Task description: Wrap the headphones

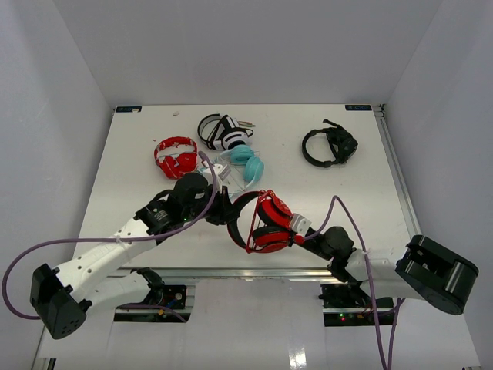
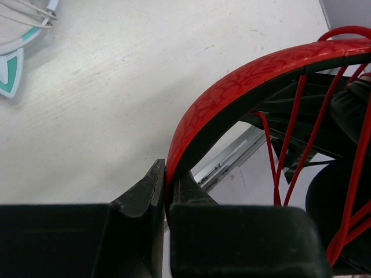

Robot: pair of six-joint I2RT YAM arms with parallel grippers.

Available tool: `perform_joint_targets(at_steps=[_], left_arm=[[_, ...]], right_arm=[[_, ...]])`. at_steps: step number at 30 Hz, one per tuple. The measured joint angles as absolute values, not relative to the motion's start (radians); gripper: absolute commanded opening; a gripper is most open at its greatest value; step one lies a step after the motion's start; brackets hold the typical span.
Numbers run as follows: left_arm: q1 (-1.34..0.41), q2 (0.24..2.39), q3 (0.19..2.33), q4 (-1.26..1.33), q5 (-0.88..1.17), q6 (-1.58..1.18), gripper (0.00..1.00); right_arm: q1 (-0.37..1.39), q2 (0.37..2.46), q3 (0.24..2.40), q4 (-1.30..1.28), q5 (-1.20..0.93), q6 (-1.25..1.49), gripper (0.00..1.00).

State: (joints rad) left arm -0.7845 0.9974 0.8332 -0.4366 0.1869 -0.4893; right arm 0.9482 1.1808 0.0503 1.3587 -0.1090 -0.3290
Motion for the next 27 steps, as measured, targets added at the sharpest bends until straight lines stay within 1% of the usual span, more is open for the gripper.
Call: perform_joint_targets(at_steps=[3, 5, 7, 10, 14, 18, 23, 27], left_arm=[[-0.785, 1.019, 0.827, -0.436, 0.156, -0.486, 0.00], [-0.784, 1.028, 0.827, -0.438, 0.120, -0.482, 0.00], [-0.782, 1.043, 0.827, -0.441, 0.075, -0.479, 0.00], [-0.773, 1.091, 0.827, -0.455, 0.006, -0.479, 0.00], [-0.752, 1.161, 0.804, -0.449, -0.059, -0.493, 0.00], [-0.737, 1.171, 0.750, -0.424, -0.112, -0.530, 0.00], [-0.704, 1.131, 0.681, -0.378, -0.128, -0.565, 0.00], [-0.681, 1.073, 0.631, -0.332, -0.070, -0.569, 0.00]], right_arm=[[0.949, 1.204, 0.050, 1.346, -0.082, -0.373, 0.11], [0.949, 1.236, 0.050, 1.349, -0.059, -0.411, 0.10], [0.949, 1.284, 0.050, 1.362, -0.042, -0.452, 0.08], [0.945, 1.399, 0.069, 1.389, -0.029, -0.503, 0.08], [0.915, 1.512, 0.118, 1.380, -0.038, -0.513, 0.08], [0.895, 1.573, 0.153, 1.342, -0.032, -0.513, 0.08], [0.868, 1.591, 0.183, 1.309, -0.005, -0.514, 0.08], [0.862, 1.589, 0.196, 1.306, 0.001, -0.514, 0.08]])
